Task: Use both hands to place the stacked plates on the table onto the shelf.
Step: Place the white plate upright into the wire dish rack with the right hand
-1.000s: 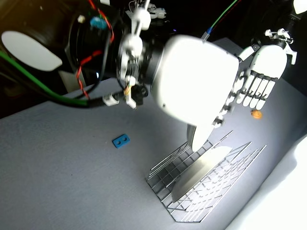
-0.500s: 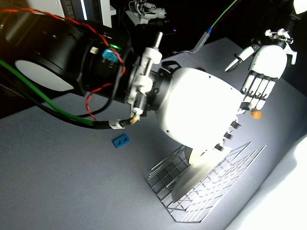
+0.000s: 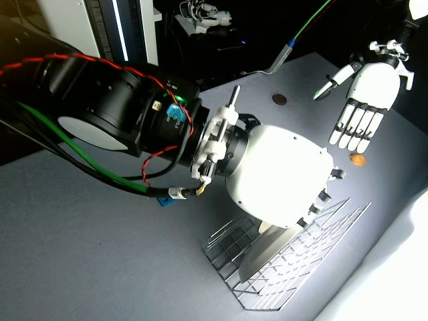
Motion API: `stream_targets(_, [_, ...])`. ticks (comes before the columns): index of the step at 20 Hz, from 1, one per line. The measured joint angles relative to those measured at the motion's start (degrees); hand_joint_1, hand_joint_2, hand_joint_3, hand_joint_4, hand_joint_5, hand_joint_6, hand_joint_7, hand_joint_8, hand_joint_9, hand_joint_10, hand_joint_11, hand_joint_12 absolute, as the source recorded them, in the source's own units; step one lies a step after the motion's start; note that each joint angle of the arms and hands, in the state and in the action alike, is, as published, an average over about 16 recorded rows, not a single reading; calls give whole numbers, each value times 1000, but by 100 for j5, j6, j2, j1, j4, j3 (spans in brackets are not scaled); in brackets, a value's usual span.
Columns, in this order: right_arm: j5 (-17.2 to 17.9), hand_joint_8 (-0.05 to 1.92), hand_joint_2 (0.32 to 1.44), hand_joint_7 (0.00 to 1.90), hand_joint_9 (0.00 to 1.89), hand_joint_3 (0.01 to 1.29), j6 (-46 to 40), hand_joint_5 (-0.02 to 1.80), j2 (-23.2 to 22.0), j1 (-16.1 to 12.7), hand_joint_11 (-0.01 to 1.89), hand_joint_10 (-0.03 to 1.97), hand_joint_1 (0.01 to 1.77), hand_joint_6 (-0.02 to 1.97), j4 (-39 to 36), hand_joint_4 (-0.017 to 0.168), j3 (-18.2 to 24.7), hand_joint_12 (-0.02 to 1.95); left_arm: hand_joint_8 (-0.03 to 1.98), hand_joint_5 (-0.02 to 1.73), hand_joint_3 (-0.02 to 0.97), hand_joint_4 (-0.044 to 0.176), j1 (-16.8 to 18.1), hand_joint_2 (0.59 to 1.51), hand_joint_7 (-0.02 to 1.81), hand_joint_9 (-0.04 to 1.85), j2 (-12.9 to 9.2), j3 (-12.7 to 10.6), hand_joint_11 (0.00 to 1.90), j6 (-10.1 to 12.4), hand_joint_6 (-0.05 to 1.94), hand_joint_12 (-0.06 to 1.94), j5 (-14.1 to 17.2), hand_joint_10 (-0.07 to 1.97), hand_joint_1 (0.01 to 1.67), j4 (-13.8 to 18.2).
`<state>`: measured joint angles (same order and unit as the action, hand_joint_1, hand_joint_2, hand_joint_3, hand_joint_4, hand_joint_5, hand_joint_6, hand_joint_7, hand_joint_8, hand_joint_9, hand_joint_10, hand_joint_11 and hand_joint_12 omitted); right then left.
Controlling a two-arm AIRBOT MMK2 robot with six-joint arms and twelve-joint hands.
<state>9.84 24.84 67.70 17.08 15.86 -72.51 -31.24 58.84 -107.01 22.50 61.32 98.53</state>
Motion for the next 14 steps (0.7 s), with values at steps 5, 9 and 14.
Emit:
stream_targets(5, [103,798,971,1079,1065,13,20,920,94,163,920,988,1384,779,1,-8,-103,970,-5,22,18,6,0,1152,19,15,9,1,17,0,5,4,7,-60,19,0])
stream_targets(9, [167,770,988,1062,1042,13,39,897,137,263,882,841,1360,804,4,-8,-139,978,-5,22,17,6,0,1152,19,15,17,1,18,0,5,4,14,-60,19,1])
stream_targets(14, [261,525,1017,1006,987,14,61,860,168,351,768,552,1293,599,10,-7,-145,991,-5,22,17,6,-1,1152,19,15,29,1,18,0,5,4,23,-60,18,1])
